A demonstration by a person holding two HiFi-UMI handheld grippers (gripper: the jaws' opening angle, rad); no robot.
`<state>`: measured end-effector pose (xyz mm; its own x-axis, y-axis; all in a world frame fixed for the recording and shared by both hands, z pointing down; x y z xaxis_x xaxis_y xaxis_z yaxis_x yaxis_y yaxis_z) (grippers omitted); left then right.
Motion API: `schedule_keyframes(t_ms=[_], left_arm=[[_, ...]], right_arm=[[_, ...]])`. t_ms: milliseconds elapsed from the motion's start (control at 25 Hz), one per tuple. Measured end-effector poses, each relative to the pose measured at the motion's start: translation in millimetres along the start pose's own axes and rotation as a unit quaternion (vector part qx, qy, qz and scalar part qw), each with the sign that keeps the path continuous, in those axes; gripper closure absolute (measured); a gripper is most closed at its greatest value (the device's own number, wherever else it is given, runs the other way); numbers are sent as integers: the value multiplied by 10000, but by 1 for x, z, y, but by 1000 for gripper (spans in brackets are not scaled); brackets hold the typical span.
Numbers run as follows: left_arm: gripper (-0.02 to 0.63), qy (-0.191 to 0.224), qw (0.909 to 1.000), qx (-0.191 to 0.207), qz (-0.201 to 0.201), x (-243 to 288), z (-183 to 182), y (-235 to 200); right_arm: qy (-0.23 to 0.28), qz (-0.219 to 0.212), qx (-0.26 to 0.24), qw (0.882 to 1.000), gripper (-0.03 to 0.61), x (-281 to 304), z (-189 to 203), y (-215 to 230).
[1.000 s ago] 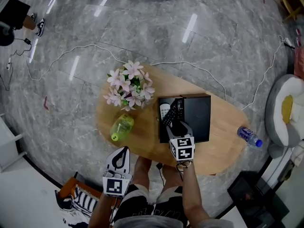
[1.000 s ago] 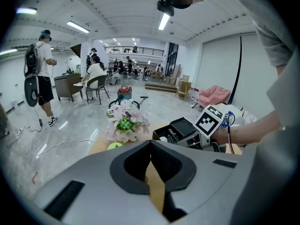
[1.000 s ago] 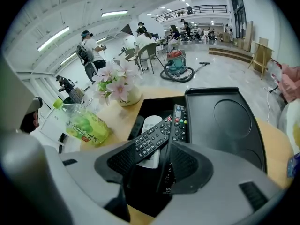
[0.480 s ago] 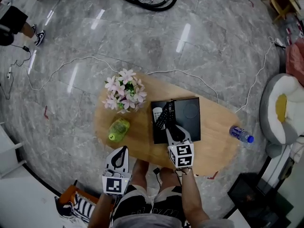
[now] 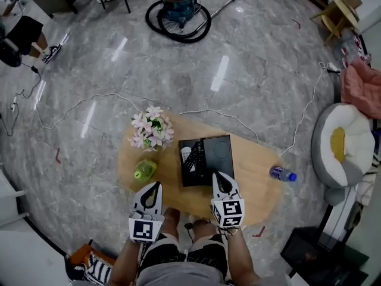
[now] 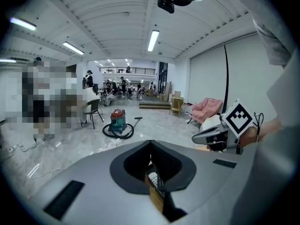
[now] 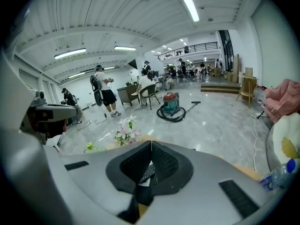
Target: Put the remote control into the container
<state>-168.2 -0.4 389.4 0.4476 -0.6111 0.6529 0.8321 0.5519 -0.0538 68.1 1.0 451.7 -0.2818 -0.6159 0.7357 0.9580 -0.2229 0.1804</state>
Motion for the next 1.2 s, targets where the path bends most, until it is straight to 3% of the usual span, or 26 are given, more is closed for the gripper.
schedule_keyframes(t_ms=[560,960,1200], left_arm=[[606,971,9939,459,238,-72,-122,51],[606,1586,9852,620,181,-122,-174,79],[606,1760,9818,692,194,-131,-187,90]], right_arm=[[1221,331,-31,9920,569,-151,-74,19],[1871,203,47,9821,569,-227,-103,11],[2152,154,-259,9761,569,-252,-121,5]])
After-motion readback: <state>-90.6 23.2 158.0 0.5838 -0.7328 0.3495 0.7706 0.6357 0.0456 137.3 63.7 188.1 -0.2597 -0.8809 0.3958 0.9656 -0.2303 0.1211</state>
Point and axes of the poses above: the fingertips, and each gripper's own axes: x forward along the fingers, y to its right, z out of its underside, the point moved 6 cm from there along -x, backward along the fingers, and after that the axes turned 11 degrees about -y, right-handed, at the moved point
